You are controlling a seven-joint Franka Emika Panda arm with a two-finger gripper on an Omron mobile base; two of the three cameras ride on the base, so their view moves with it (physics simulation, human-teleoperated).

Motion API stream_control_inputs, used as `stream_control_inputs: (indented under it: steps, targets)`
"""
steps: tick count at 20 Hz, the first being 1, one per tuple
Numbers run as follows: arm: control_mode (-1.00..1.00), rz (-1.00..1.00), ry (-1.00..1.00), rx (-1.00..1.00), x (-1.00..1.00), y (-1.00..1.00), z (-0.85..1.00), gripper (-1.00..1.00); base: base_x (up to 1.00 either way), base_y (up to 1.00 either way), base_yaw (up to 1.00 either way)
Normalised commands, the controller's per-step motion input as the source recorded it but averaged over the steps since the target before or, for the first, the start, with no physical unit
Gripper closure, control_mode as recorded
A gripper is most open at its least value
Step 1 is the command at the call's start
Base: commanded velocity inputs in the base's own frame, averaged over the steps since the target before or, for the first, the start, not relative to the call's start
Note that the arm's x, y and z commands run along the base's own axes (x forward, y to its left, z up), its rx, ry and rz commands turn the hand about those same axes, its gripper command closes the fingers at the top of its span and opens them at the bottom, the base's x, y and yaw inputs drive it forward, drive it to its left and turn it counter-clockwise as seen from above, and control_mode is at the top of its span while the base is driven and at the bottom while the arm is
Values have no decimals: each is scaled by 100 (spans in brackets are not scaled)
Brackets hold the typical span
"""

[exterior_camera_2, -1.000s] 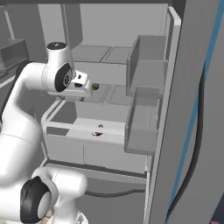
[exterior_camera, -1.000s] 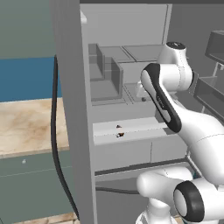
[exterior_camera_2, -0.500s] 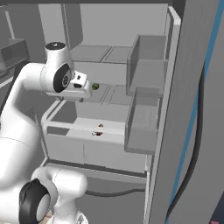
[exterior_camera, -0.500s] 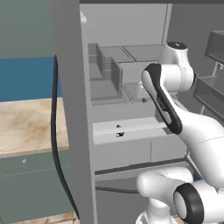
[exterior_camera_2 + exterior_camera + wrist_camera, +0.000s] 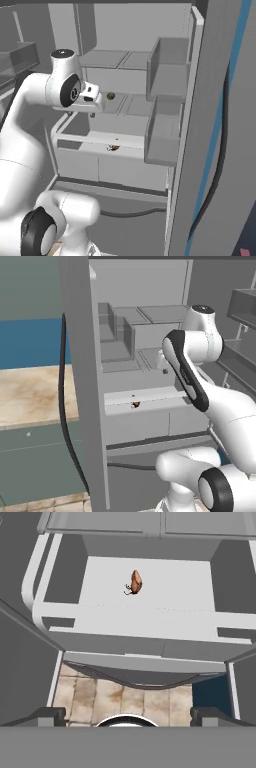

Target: Fully open the fridge drawer.

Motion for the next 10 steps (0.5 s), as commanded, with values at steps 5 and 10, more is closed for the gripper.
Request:
stream_control_inputs:
  steps: [5, 10]
  targets:
    - [100, 0, 0, 0, 0, 0, 0, -100, -38, -8, 0]
    - [100, 0, 0, 0, 0, 0, 0, -100, -38, -9, 0]
